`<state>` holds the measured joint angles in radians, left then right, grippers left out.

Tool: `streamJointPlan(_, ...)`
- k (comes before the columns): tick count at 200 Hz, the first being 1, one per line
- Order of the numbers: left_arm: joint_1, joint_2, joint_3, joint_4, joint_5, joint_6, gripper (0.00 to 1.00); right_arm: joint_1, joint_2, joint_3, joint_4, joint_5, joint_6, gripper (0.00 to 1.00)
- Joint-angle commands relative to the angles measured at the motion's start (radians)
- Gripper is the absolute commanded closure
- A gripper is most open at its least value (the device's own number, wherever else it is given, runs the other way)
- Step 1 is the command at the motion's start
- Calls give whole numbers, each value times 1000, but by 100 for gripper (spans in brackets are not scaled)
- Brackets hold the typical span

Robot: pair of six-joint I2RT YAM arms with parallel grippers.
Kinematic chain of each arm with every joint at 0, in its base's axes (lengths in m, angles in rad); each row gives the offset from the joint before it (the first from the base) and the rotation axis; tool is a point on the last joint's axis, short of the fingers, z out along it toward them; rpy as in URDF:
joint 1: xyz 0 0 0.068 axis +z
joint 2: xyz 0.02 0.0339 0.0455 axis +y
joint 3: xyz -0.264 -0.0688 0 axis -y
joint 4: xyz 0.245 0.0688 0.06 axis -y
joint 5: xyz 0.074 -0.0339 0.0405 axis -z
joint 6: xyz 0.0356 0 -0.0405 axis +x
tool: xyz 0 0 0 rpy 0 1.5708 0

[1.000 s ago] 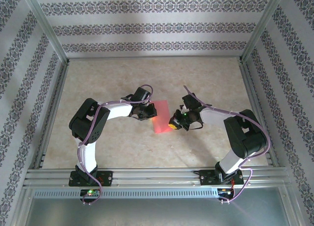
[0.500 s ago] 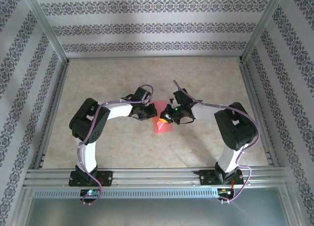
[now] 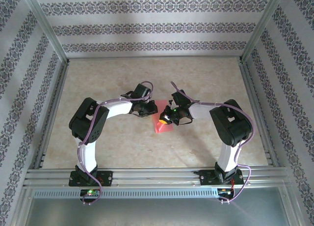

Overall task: Fold a paper plane with a square sheet of paper (pick it up from the middle)
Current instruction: Fold the triangle a second time at the center of the table.

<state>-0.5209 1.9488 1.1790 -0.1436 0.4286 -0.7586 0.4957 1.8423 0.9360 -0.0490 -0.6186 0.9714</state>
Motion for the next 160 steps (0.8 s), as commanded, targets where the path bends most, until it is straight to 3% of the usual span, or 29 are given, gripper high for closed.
streamJointPlan(1,16,26,37,-77,-30,29,89,14,8,8,30,1,-12,100)
streamJointPlan(160,16,67,46,-100,-31,30,92,15,72,25,143,-53,15,100)
